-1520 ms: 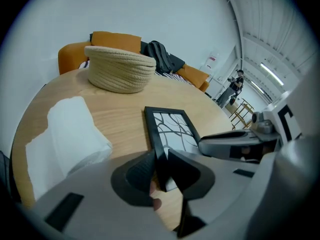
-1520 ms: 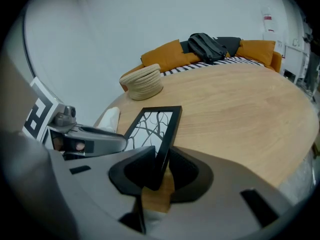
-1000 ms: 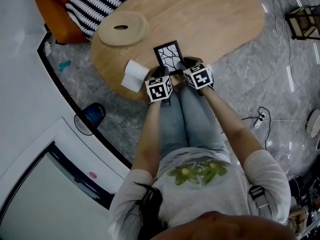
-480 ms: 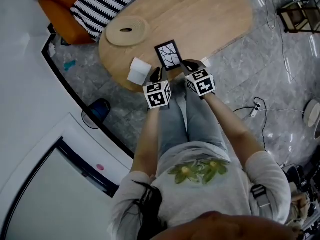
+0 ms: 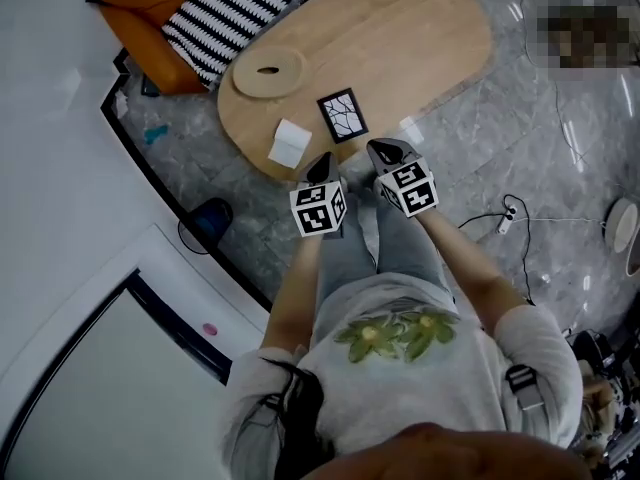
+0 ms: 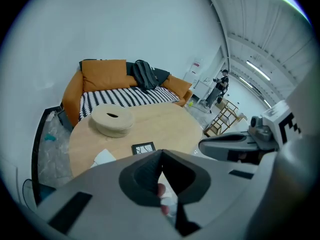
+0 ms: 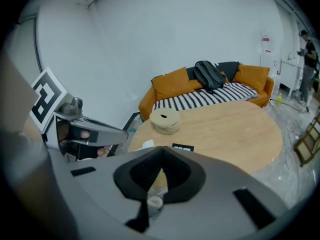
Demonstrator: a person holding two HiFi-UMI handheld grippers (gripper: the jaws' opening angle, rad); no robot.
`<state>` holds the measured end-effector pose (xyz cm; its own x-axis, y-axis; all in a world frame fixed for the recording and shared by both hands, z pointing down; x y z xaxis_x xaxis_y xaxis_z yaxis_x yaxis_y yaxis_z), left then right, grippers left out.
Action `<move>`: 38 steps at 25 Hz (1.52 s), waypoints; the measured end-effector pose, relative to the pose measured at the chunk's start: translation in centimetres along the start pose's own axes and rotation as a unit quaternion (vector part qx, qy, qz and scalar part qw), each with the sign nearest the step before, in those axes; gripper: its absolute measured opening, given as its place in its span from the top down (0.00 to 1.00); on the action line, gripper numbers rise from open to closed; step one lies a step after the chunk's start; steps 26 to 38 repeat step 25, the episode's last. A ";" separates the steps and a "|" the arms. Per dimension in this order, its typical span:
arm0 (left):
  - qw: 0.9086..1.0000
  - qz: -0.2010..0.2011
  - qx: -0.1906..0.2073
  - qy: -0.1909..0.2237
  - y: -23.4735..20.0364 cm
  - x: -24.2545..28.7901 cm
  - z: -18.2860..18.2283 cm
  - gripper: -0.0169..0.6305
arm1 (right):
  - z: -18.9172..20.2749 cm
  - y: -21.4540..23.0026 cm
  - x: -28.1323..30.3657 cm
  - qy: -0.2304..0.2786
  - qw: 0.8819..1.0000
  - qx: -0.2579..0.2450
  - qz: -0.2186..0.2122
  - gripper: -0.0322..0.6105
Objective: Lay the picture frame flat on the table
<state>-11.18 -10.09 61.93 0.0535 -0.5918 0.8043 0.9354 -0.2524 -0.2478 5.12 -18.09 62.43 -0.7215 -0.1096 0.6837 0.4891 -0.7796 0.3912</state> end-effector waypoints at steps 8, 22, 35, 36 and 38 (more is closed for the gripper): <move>1.000 0.030 0.001 0.001 1.8 -4.1 -0.6 0.95 | -2.5 -2.4 -4.7 0.024 1.000 -0.001 -0.007 0.94; 0.998 0.068 0.013 0.007 3.7 -9.0 -1.8 0.95 | -4.3 -6.3 -9.4 0.052 0.998 -0.019 -0.021 0.94; 0.997 0.071 0.015 0.009 4.0 -9.9 -1.7 0.95 | -4.5 -7.3 -10.3 0.054 0.998 -0.038 -0.025 0.94; 0.997 0.071 0.015 0.009 4.0 -9.9 -1.7 0.95 | -4.5 -7.3 -10.3 0.054 0.998 -0.038 -0.025 0.94; 0.997 0.071 0.015 0.009 4.0 -9.9 -1.7 0.95 | -4.5 -7.3 -10.3 0.054 0.998 -0.038 -0.025 0.94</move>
Point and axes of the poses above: the fingertips, and each gripper's own axes: x forward along the fingers, y to its right, z out of its underside, the point moved 9 cm from there along -x, backward along the fingers, and after that the axes turned 8 degrees about -z, right-handed, at the moved point
